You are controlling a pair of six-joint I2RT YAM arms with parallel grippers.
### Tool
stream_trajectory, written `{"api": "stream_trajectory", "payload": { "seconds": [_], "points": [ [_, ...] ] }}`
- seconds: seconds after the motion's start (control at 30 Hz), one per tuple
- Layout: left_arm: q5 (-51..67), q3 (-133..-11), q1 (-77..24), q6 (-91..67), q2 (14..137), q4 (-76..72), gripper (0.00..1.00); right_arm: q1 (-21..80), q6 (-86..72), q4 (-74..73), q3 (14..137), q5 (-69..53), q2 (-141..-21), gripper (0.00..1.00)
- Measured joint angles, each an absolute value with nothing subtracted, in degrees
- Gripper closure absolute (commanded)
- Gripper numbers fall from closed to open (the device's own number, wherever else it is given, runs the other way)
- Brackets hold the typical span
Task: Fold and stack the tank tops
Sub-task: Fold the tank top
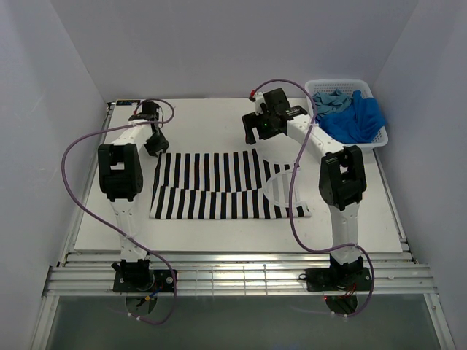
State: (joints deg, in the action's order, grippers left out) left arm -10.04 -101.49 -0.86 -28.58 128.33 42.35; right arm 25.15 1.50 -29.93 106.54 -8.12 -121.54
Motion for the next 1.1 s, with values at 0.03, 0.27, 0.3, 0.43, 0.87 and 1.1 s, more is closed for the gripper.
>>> {"api": "stream_trajectory", "payload": {
  "seconds": [0.03, 0.27, 0.3, 0.43, 0.87, 1.1],
  "points": [
    [-10.0, -101.0, -0.8, -28.6, 128.1, 42.0, 0.56, 25.1, 1.5, -29.9, 106.5, -8.1, -121.7, 0.10],
    [-8.7, -100.1, -0.4, -29.2, 127.6, 41.2, 1.00, 25.1, 2.0, -30.0, 106.8, -8.0, -124.2, 0.09],
    [-8.1, -100.1, -0.4, -28.9, 127.6, 41.1, 1.00, 25.1, 2.0, -30.1, 107.0, -8.0, -124.7, 0.09],
    [-6.5, -99.6, -0.3, -28.3, 127.4, 39.8, 1.00, 25.1, 2.3, -30.3, 110.5, -7.9, -127.9, 0.05],
    [-5.6, -91.0, -0.3, -28.1, 122.7, 31.2, 1.00, 25.1, -0.1, -29.9, 116.4, -5.5, -135.2, 0.37],
    [-5.5, -89.5, -0.3, -28.1, 121.9, 30.0, 1.00, 25.3, -1.8, -28.8, 113.7, -4.6, -135.4, 0.42]
  ]
}}
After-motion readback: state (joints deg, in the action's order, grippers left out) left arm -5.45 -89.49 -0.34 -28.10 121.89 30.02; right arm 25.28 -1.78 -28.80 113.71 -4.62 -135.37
